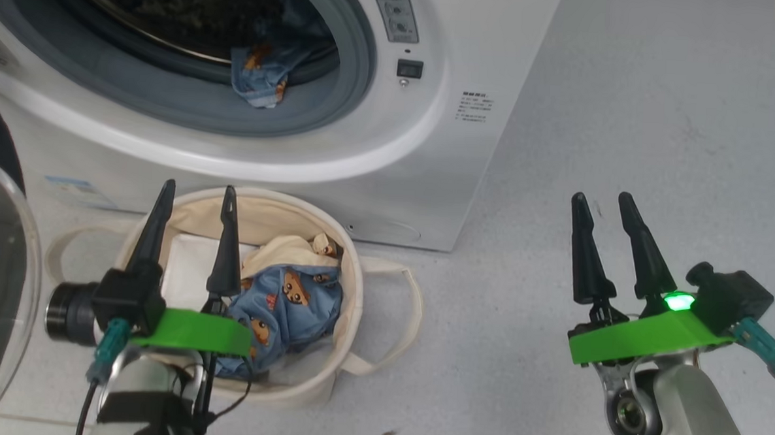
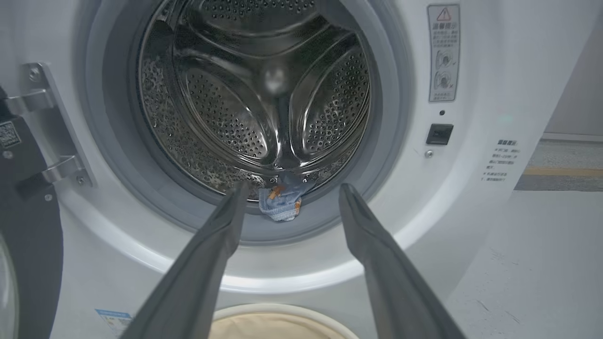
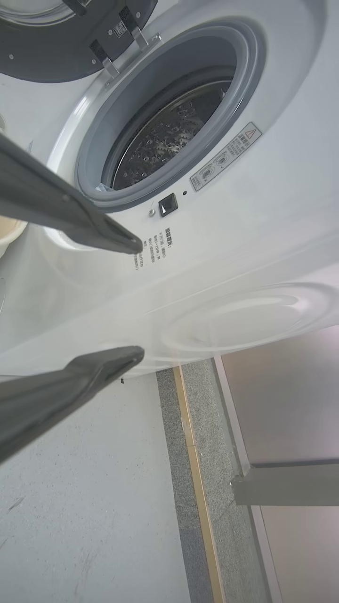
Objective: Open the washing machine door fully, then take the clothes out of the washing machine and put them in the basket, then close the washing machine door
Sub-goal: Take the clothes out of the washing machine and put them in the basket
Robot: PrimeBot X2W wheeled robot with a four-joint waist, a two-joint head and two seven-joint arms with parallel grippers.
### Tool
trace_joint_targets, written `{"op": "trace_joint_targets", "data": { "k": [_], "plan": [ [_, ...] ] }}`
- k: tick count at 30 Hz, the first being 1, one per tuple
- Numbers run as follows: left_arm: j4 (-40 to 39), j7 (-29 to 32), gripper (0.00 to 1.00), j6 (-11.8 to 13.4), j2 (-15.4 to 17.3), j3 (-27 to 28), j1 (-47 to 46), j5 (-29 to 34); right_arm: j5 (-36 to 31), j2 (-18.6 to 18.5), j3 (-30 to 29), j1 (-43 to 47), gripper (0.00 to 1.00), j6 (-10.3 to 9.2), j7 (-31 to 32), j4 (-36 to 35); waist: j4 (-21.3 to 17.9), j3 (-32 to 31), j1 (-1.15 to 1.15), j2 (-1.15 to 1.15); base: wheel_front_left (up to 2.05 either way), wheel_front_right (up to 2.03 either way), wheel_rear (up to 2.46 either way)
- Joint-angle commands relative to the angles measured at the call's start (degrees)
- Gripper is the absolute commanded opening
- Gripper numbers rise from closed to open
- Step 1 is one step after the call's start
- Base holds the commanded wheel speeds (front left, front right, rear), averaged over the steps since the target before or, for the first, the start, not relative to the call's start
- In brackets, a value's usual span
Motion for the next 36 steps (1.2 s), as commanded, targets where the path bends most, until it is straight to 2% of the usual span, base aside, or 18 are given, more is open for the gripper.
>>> {"op": "trace_joint_targets", "data": {
  "k": [1, 18, 36],
  "plan": [
    [-2.8, -0.3, 1.0, -0.3, 0.3, 1.5, 1.0, 0.1, 0.4, 0.2, 1.5, 0.4, 1.0, 0.06, -0.7, -2.3, 0.3, -1.0, 0.0, 0.0, 0.0, 0.0, 0.0],
    [-3.0, -0.3, 1.0, 1.7, -0.4, 0.4, 8.7, 0.2, -0.4, 0.2, 1.7, 4.9, 1.0, 0.06, -0.7, -2.9, -0.1, -6.2, 0.0, 0.0, 0.0, 0.0, 0.0],
    [-2.7, -0.3, 1.0, 2.5, -0.5, -0.3, 10.3, -0.1, -0.4, 0.2, 1.2, 6.8, 1.0, 0.06, -0.7, -2.2, -0.5, -7.1, 0.0, 0.0, 0.0, 0.0, 0.0]
  ]
}}
